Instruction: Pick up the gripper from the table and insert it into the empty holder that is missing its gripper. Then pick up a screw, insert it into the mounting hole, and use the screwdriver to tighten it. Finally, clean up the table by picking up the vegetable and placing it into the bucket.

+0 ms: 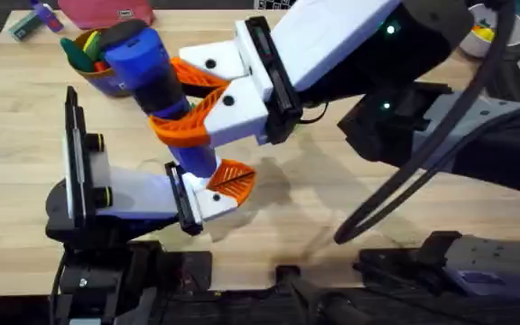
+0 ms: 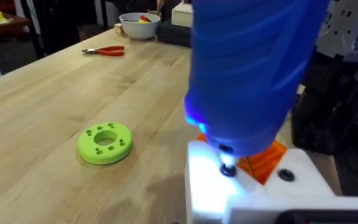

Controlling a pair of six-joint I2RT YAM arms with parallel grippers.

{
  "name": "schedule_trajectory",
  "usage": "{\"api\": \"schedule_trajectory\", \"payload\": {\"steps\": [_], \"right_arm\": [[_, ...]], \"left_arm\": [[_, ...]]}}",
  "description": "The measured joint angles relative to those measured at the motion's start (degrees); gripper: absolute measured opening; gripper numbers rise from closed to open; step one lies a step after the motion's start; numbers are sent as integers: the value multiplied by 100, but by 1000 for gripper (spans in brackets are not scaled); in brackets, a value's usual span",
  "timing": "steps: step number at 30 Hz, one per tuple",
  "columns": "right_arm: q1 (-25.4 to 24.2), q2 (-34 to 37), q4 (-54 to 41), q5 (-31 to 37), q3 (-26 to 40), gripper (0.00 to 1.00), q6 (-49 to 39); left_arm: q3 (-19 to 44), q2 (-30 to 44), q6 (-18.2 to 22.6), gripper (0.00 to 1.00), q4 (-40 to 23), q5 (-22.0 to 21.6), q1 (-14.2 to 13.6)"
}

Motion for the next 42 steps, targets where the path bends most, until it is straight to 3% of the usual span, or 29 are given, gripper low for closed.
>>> {"api": "schedule_trajectory", "payload": {"steps": [15,21,30,35,39,42], "right_arm": [[-6,-2,144,-48,-11,25,-4],[-158,-50,-724,-85,694,25,-133],[-332,-442,-861,-147,1574,25,-217],[-594,-439,-2428,-190,1796,25,-415],[-1021,-387,-4845,-15,2297,25,-1039],[-1310,-376,-6739,640,2793,25,-1777]], "left_arm": [[0,-1,1,11,2,0,0],[0,0,2,11,2,-1,0],[0,0,2,11,2,-2,0],[0,0,2,11,2,-2,0],[0,0,2,11,1,-1,0],[0,-2,2,11,0,-2,0]]}}
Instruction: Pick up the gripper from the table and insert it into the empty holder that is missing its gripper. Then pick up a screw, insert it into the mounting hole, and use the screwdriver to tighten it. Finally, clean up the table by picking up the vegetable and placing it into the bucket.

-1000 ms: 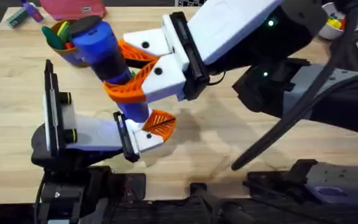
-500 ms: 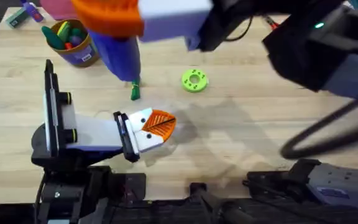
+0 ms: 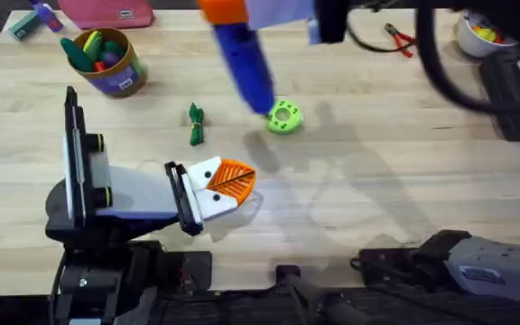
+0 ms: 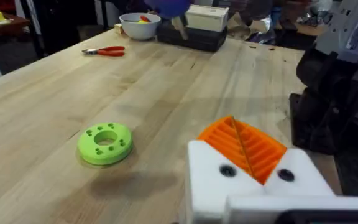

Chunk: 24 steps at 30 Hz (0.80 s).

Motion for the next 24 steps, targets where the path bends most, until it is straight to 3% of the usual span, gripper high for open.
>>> {"api": "schedule_trajectory", "payload": {"steps": [3,6,14,18,24], "right_arm": [[-177,0,-1280,917,449,25,-722],[-307,-2,-1973,1708,713,25,-1417],[-584,64,-3789,3430,794,25,-3408],[-689,333,-4475,4200,796,25,-3991],[-934,1077,-4715,4910,799,25,-4425]], "left_arm": [[0,0,0,11,2,0,0],[0,0,0,11,1,2,0],[0,0,0,11,0,0,0],[0,2,0,11,0,2,0],[0,2,0,11,1,0,0]]}}
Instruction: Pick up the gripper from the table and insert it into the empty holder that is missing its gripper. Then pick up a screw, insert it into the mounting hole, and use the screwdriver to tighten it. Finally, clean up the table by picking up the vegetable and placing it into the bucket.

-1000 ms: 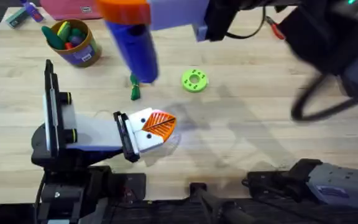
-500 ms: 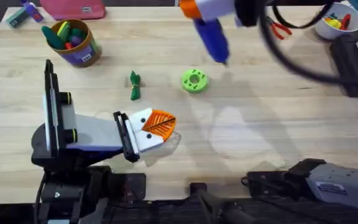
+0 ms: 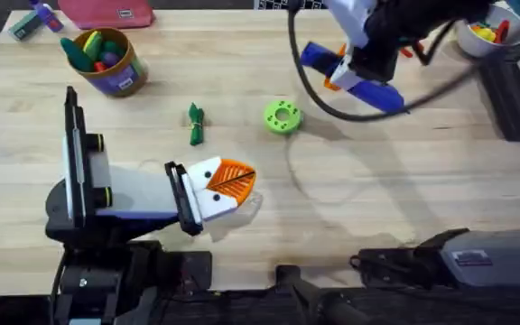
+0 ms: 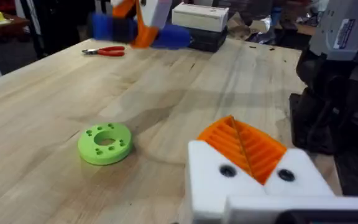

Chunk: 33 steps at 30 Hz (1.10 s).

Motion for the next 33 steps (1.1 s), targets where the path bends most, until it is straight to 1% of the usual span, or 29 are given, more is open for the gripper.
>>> {"api": "schedule_trajectory", "payload": {"steps": [6,11,16,19,22,23,24,25,29,30,31,33], "right_arm": [[-107,935,-176,413,2,25,-115],[-108,1733,-125,1063,4,25,-166],[-125,2387,18,1649,7,25,-184],[-138,2605,43,1788,17,25,-182],[-140,2628,49,1841,32,25,-180],[-140,2628,61,1884,41,40,-169],[-140,2628,69,1930,48,137,-151],[-140,2628,65,1955,53,259,-158],[-140,2623,111,2128,68,861,-20],[-140,2616,129,2155,80,954,20],[-140,2600,146,2167,92,981,95],[-140,2549,218,2167,92,990,262]], "left_arm": [[0,0,0,11,1,0,0],[0,0,0,11,-1,0,0],[0,-2,0,11,1,0,0],[0,-2,0,11,0,1,0],[0,0,0,11,1,0,0],[0,-1,0,11,0,1,0],[0,0,0,11,1,0,0],[0,0,0,11,1,0,0],[0,0,0,11,1,2,0],[0,-2,0,11,1,0,0],[0,-1,0,11,0,0,0],[0,0,0,11,1,0,0]]}}
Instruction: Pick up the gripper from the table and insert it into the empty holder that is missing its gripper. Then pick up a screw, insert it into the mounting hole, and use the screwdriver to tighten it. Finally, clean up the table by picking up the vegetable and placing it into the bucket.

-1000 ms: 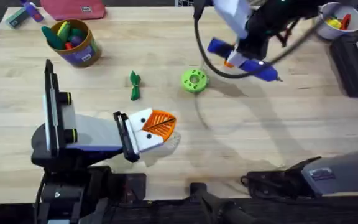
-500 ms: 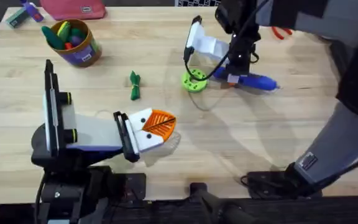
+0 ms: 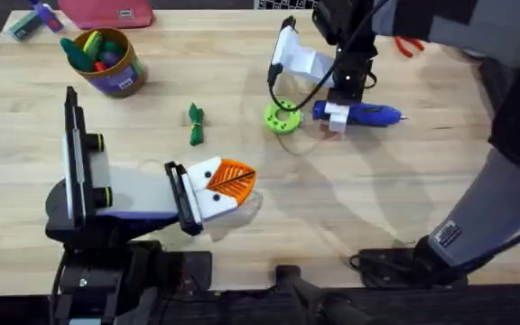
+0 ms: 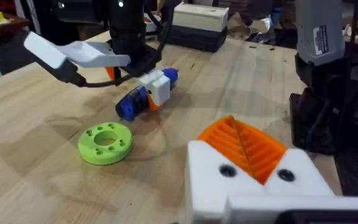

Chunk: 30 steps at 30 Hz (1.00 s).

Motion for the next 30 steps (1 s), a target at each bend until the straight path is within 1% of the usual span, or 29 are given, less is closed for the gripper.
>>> {"api": "schedule_trajectory", "payload": {"steps": [2,3,4,6,8,9,11,15,18,20,23,26,27,30], "right_arm": [[2,-93,74,-5,0,990,148],[2,-165,85,-22,-2,992,194],[2,-269,89,-77,0,992,255],[2,-500,96,-239,-2,992,353],[0,-829,114,-530,0,992,488],[0,-996,146,-660,-1,992,568],[0,-1364,293,-998,0,992,799],[0,-2004,776,-1646,2,992,1402],[0,-2427,1157,-2099,2,992,1959],[2,-2677,1321,-2287,2,991,2281],[1,-3059,1398,-2456,2,992,2658],[0,-3445,1343,-2550,2,992,2975],[0,-3583,1278,-2559,2,992,3095],[1,-3959,902,-2470,2,992,3449]], "left_arm": [[0,-1,0,11,-1,1,0],[0,-2,31,69,2,0,0],[0,-2,22,240,-2,2,0],[0,-1,22,545,-1,1,0],[0,0,22,858,0,0,0],[0,-1,5,954,-2,1,0],[0,-2,13,983,-2,0,0],[-4,0,13,985,76,-11,0],[-31,0,-50,986,529,-72,0],[-31,0,-234,986,627,-295,0],[-30,0,-478,985,561,-687,7],[38,15,-587,985,87,-1031,45],[177,32,-580,985,-169,-1158,70],[705,200,-368,985,-1114,-1599,122]]}}
